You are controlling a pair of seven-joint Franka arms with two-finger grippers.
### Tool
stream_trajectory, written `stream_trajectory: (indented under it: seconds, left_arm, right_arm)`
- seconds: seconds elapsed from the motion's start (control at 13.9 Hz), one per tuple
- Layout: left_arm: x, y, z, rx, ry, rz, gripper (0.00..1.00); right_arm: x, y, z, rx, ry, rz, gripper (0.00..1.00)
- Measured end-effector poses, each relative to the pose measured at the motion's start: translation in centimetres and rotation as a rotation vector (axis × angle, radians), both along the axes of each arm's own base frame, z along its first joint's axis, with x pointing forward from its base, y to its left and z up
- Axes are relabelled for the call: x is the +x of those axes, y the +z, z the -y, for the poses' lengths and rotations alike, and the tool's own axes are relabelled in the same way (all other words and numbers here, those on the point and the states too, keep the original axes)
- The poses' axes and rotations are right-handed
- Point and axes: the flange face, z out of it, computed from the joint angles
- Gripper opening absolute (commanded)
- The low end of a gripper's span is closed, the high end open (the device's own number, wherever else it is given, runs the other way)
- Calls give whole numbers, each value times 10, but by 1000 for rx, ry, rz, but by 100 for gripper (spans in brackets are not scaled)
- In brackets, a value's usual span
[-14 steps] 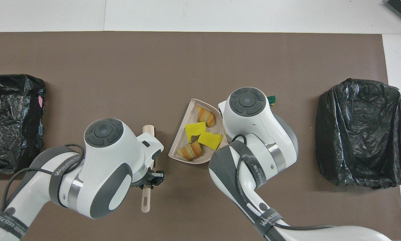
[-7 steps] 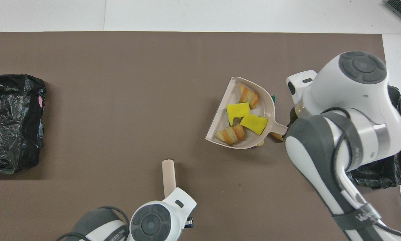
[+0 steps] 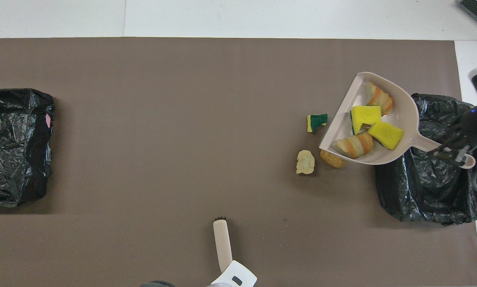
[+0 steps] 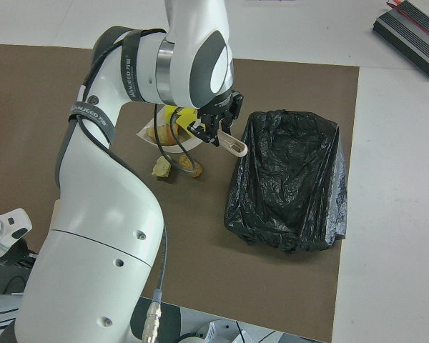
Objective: Sweep and dump trash in bin
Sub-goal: 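Carry the loaded dustpan to the nearby black bin with the right gripper, then tip the dustpan into the bin while the left gripper sets down the brush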
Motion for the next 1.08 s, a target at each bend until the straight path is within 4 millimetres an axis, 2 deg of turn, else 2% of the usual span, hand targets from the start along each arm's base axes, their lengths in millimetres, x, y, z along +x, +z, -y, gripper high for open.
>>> stream_trajectory:
  seconds: [0.22,0.36,0.43,0.5,0.57,0.65,0.72,0.93,1.08]
  left_arm:
    - [0,-8,2,0,7,-10,0]
    - [-1,-13,3,7,4,-18,7]
    - [-2,-16,4,12,4,-22,25]
    - [-2,-17,4,14,3,-24,52]
    - [-2,-18,4,16,2,-26,67]
    - [-1,-19,4,16,1,-26,80]
    - [-1,-18,4,16,2,-26,98]
    - [5,-18,4,9,1,-29,100]
    - [27,-10,0,-8,-1,-35,100]
  right_arm:
    - [-18,3,97,-98,18,-3,0]
    - [-30,9,149,-172,66,13,0]
    - [-37,11,170,-200,92,12,0]
    - [-44,13,188,-226,123,1,0]
    - [-49,16,203,-261,160,-16,0]
    - [-52,18,212,-300,197,-32,0]
    - [-52,19,216,-335,232,-44,0]
    - [-48,15,210,-427,313,-74,0]
    - [-44,11,198,-472,364,-93,0]
